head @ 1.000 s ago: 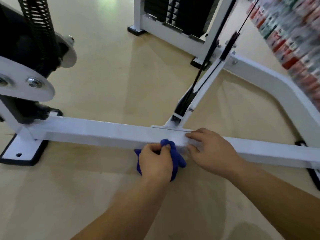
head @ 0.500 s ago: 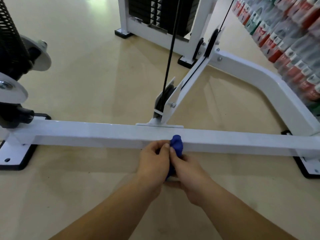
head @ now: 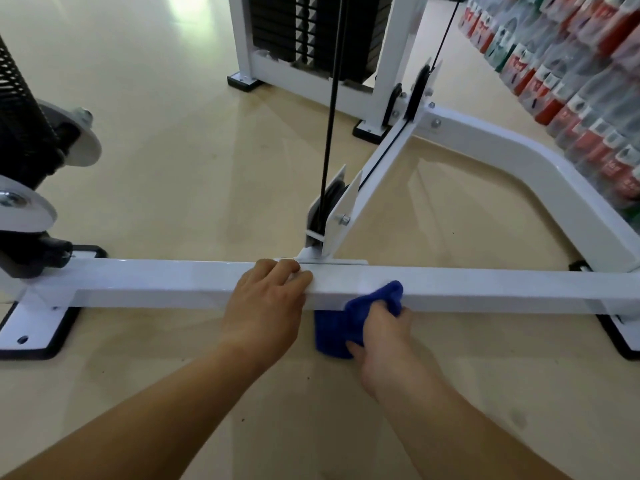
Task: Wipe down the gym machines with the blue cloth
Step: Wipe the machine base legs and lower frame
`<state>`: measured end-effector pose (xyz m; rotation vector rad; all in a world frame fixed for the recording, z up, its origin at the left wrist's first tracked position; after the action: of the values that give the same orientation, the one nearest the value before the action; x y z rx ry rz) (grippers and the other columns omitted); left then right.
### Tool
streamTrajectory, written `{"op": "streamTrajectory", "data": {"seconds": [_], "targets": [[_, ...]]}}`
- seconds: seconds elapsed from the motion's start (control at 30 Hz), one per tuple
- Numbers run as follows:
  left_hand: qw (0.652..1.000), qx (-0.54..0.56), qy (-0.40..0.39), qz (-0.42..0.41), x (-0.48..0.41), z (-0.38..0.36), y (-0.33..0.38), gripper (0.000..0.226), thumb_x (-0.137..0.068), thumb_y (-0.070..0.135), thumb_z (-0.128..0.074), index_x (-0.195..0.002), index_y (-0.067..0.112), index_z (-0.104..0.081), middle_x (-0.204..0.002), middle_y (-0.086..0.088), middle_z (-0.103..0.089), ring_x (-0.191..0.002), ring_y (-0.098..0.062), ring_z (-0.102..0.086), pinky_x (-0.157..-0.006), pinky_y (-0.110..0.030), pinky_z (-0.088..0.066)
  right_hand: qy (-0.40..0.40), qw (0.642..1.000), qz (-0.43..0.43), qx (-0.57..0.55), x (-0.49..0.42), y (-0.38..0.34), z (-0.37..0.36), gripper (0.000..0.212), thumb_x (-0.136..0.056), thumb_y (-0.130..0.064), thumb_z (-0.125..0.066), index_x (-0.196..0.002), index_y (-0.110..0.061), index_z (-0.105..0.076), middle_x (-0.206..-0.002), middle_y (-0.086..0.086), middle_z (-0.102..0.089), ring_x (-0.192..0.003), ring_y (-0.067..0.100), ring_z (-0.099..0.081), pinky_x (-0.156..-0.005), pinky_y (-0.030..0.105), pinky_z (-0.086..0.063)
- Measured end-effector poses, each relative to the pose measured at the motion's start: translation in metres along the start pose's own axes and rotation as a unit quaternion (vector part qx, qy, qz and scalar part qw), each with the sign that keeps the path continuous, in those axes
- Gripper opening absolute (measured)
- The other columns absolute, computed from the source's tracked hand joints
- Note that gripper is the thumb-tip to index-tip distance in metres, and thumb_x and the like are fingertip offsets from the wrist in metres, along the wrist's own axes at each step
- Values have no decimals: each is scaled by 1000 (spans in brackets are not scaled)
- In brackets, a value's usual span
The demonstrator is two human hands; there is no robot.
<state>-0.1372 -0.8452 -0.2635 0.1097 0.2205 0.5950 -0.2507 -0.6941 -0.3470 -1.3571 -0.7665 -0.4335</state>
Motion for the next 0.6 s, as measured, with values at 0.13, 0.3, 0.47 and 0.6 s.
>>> {"op": "streamTrajectory", "data": {"seconds": [0.13, 0.3, 0.47, 0.6], "targets": [[998, 60, 36, -7, 11, -2, -11, 54, -74, 14, -78, -127, 21, -69, -131, 1, -65, -113, -32, -58, -91, -39, -55, -113, 992, -1, 48, 24, 37, -58, 35, -97, -47, -56, -131, -41, -48, -124, 4, -67, -104, 30, -69, -94, 54, -58], [997, 56, 40, -23, 12, 1, -8, 55, -77, 8, -71, -130, 20, -68, -133, 1, -64, -116, -31, -56, -93, -40, -55, 55, 998, 8, -30, -1, -11, -8, 22, -101, -46, -58, -111, -30, -47, -106, 4, -63, -89, 28, -63, -96, 57, -55], [995, 85, 33, 29, 13, 2, -4, 54, -75, 8, -72, -127, 22, -70, -131, 4, -64, -120, -29, -55, -93, -39, -55, 161, 984, 8, -75, -14, -47, 43, 44, -100, -43, -60, -135, -21, -47, -121, 5, -59, -99, 30, -58, -96, 52, -55], [998, 63, -10, 29, 9, 0, 1, 51, -75, 17, -71, -126, 21, -68, -133, 1, -62, -121, -30, -54, -98, -40, -51, 42, 998, -5, 49, -9, 0, -16, 40, -95, -49, -63, -122, -26, -44, -130, 11, -60, -110, 36, -62, -99, 56, -53]]}}
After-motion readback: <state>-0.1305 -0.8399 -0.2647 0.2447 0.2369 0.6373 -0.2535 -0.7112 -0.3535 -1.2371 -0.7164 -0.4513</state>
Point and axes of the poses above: each hand's wrist, its own x-axis away from the middle knuckle, its own z-axis out of the back of the hand, y = z × x, the point moved 9 cm from there along -x, towards the middle knuckle
